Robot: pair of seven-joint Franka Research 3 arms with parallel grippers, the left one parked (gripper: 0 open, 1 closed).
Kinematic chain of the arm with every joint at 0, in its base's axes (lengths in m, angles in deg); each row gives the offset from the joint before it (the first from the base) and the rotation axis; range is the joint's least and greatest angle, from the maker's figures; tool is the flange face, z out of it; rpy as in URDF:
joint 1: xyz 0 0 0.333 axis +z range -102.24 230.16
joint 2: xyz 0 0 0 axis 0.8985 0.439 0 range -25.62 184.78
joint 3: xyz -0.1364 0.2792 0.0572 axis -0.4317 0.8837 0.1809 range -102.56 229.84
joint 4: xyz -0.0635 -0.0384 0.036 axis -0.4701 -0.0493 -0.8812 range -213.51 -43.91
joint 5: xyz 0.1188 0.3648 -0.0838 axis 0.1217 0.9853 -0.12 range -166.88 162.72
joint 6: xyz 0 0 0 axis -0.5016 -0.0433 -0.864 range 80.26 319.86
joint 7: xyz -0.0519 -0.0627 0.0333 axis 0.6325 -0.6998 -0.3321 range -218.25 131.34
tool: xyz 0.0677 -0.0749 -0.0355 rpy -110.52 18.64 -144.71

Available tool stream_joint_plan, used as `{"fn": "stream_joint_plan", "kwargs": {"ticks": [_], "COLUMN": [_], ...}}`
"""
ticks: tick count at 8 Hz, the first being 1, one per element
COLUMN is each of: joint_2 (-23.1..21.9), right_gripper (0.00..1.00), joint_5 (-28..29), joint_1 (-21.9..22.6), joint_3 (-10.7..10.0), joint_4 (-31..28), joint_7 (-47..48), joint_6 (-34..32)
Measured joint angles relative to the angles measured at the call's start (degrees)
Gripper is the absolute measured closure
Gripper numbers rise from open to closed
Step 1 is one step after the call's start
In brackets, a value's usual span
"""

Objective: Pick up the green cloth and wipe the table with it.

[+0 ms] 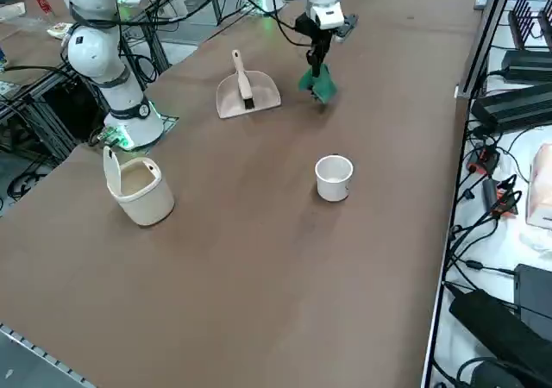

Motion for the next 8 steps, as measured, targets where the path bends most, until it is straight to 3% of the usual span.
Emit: {"fn": "stream_joint_plan", "kwargs": {"ticks": [3, 5, 8], "joint_2": [3.75, 4.75, 4.43], "right_gripper": [0.91, 0.61, 0.05], "joint_5": [0.38, 0.41, 0.41], "joint_1": [0.94, 1.43, 1.35], "joint_3": [0.00, 0.00, -0.30], "joint_4": [0.65, 1.50, 4.64], "joint_7": [0.57, 0.73, 0.75], "joint_6": [1.75, 1.80, 1.60]}}
